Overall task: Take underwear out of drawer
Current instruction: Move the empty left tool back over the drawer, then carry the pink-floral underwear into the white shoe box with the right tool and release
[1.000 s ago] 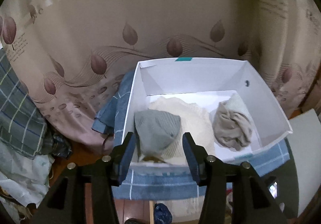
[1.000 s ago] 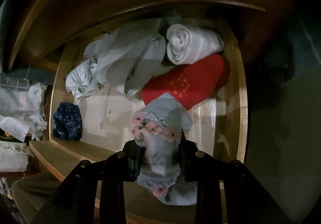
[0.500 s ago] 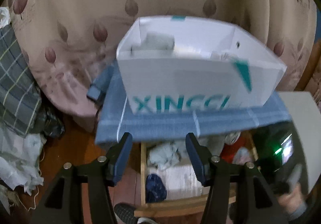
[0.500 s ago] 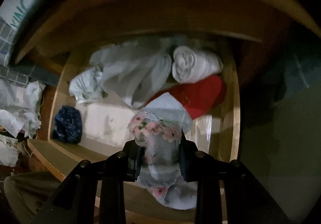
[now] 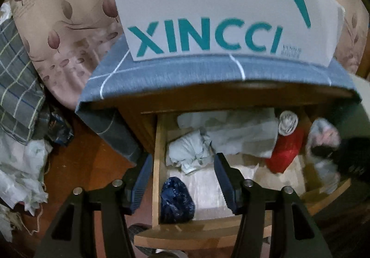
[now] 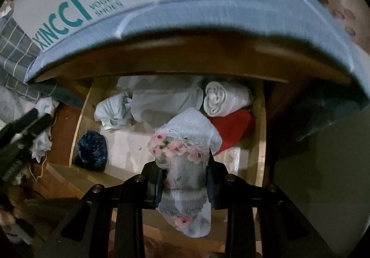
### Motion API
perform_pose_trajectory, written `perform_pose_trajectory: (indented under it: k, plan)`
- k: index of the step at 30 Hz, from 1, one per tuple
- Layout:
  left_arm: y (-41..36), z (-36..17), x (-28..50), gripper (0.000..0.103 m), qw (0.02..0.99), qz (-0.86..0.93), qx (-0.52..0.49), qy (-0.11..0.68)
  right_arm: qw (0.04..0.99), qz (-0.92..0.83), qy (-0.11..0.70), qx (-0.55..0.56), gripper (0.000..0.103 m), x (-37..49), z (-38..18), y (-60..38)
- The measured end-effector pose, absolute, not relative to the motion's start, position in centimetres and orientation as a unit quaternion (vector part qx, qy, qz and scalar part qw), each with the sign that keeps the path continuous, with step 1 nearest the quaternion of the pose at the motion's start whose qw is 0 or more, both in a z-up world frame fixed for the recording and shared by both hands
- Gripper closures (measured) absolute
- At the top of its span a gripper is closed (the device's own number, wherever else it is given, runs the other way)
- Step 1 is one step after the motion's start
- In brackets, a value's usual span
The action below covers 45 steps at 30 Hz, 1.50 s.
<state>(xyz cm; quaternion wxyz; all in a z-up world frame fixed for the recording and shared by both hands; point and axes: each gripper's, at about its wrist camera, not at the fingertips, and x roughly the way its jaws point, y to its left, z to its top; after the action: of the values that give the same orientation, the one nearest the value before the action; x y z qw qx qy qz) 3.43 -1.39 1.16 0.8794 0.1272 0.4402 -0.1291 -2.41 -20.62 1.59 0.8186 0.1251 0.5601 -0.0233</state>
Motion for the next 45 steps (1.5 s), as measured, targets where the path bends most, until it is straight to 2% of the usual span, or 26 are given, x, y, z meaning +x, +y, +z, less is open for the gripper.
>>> perform_pose_trajectory:
  k: [11, 21, 31, 36, 45]
  plan:
    - [1.0, 0.2, 4.5, 0.046, 0.878, -0.105, 0.086, 0.459, 0.829, 0.004, 0.54, 0.145, 0.075, -3.2, 7.6, -19.7]
    - [1.7, 0.6, 4.4, 0.046, 0.882, -0.1, 0.08, 0.453, 0.868, 0.027, 0.484, 0.109, 0.075, -2.1, 18.6, -18.2]
    - [3.4, 0.6, 5.0, 0.046, 0.877, -0.099, 0.036, 0.468, 0.904, 0.012, 0.419, 0.088, 0.075, 4.2, 27.6, -18.6]
    - [4.1, 0.9, 5.2, 0.046, 0.88, -0.096, 0.021, 0.465, 0.904, -0.015, 0.42, 0.081, 0.075, 9.2, 27.2, -19.3]
    - [5.2, 1.0, 5.7, 0.046, 0.877, -0.095, -0.006, 0.472, 0.872, -0.069, 0.483, 0.035, 0.074, 14.7, 20.9, -20.9]
